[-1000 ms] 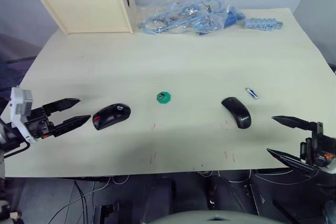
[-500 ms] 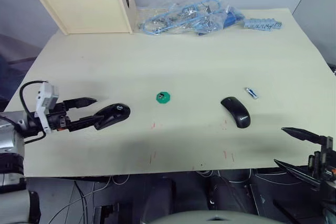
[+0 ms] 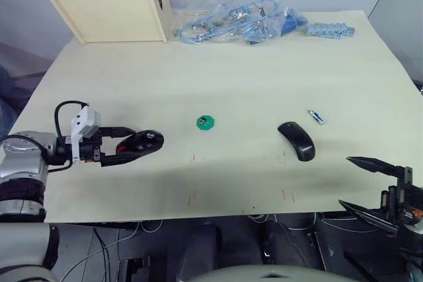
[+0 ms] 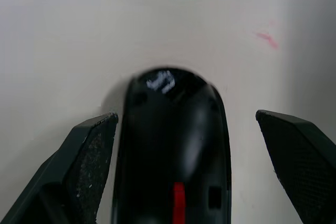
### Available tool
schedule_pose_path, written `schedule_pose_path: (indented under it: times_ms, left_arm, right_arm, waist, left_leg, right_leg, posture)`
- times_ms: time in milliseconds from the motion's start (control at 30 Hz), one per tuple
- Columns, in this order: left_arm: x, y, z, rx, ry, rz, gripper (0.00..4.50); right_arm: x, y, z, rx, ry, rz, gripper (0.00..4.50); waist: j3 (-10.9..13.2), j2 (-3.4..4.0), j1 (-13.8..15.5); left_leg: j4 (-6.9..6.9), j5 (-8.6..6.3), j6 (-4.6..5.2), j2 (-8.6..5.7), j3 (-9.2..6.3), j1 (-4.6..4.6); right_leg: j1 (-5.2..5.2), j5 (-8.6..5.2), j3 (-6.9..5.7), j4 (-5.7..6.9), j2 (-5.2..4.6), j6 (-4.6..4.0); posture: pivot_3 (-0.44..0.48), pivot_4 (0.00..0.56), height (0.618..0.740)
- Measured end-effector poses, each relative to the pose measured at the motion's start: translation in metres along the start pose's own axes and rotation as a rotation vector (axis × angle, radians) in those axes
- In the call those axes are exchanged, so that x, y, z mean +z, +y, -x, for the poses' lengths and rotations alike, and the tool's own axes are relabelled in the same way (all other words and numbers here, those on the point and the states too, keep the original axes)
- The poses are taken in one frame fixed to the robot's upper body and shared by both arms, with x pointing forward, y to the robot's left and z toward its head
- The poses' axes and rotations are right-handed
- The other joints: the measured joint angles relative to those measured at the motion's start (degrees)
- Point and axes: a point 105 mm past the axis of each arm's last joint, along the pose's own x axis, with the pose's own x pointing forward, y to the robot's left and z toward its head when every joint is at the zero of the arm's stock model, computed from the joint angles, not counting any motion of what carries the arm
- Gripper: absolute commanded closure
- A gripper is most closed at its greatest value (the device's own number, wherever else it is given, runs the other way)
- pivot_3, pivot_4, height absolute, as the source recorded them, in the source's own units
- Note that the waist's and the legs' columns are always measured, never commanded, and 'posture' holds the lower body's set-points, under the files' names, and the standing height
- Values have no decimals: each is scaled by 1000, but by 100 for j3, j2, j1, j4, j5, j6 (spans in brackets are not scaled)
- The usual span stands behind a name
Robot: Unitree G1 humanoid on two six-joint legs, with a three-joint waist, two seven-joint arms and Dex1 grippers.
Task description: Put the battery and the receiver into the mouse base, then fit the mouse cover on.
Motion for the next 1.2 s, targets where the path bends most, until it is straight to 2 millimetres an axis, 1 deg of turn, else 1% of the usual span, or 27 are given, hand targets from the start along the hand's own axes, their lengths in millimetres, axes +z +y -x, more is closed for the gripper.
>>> schedule_pose_path:
  times_ms: [133, 300, 400, 533, 700, 733, 767, 800, 833, 867, 1067, 1133, 1200]
  left_arm:
    - [4, 6, -1, 14, 22, -33, 0]
    - [0, 5, -13, -13, 42, -38, 0]
    - [-1, 4, -16, -25, 59, -45, 0]
    - [4, 2, -23, -45, 73, -80, 0]
    - [2, 2, -24, -47, 96, -90, 0]
    - [2, 2, -23, -48, 105, -94, 511]
    - [1, 2, -23, -48, 113, -101, 610]
    - [0, 2, -23, -50, 122, -107, 1091]
    - [0, 2, -23, -50, 124, -110, 1367]
    - [-1, 2, -23, -50, 128, -120, 1512]
    - [-1, 3, -21, -45, 125, -127, 1513]
    - [2, 2, -19, -40, 101, -114, 1513]
    - [9, -4, -12, -48, 87, -114, 1513]
  right_arm:
    - [1, 0, -3, -5, -2, 4, 29]
    - [0, 2, -4, -13, 0, -8, 29]
    - [0, 2, -4, -19, 2, -10, 29]
    - [0, 4, -4, -24, 5, -11, 29]
    - [0, 5, -5, -26, 7, -14, 29]
    - [1, 4, -5, -30, 7, -14, 0]
    - [1, 4, -5, -32, 7, -13, 0]
    - [1, 4, -5, -33, 7, -13, 0]
    - [1, 4, -5, -34, 7, -13, 0]
    - [1, 4, -5, -34, 6, -12, 0]
    - [1, 4, -5, -32, 4, -12, 0]
    - [1, 3, -6, -30, 2, -10, 0]
    - [2, 2, -7, -25, -1, -6, 0]
  waist:
    - [0, -1, 10]
    - [-1, -1, 5]
    - [-1, -1, -5]
    - [-1, -1, 0]
    - [-1, -1, -2]
    - [-1, -1, -1]
    - [-1, -1, 0]
    - [-1, -1, 0]
    - [-1, -1, 0]
    - [-1, -1, 0]
    - [-1, -1, -1]
    - [-1, -1, -6]
    - [0, -2, -15]
  left_leg:
    - [2, 0, 0, -2, 0, -3]
    - [3, 0, 0, -2, -2, -5]
    - [3, 0, 0, -2, -2, -5]
    - [4, 0, 0, -1, -2, -6]
    - [4, 0, 0, -1, -2, -6]
    - [4, 0, 0, -1, -2, -6]
    - [4, 0, 0, -1, -2, -6]
    - [4, 0, 0, -1, -2, -6]
    - [4, 0, 0, -1, -2, -6]
    - [4, 0, 0, -1, -1, -5]
    - [4, 0, 0, -1, -2, -5]
    - [5, 0, 0, 0, -2, -6]
    - [5, 0, 0, 11, -5, -8]
  right_leg:
    - [-1, 0, 0, 0, -1, 0]
    - [-3, 0, -1, 2, -1, 0]
    - [-5, 0, -1, 5, 0, 0]
    - [-5, 0, -1, 5, 0, 0]
    - [-6, 0, 0, 6, 0, 0]
    - [-6, 0, 0, 6, 0, 0]
    - [-6, 0, -1, 5, 0, 0]
    - [-6, 0, -1, 5, 0, 0]
    - [-6, 0, 0, 6, 0, 0]
    - [-5, 0, 0, 6, 0, 0]
    - [-6, 0, 0, 8, 0, 0]
    - [-6, 0, 0, 8, 0, 0]
    - [-9, 0, 0, 11, -1, 0]
  posture:
    - [0, 150, 740]
    - [0, 150, 740]
    - [0, 150, 740]
    - [0, 150, 740]
    - [0, 150, 740]
    - [0, 150, 740]
    - [0, 150, 740]
    - [0, 150, 740]
    - [0, 150, 740]
    - [0, 150, 740]
    - [0, 150, 740]
    - [0, 150, 740]
    - [0, 150, 740]
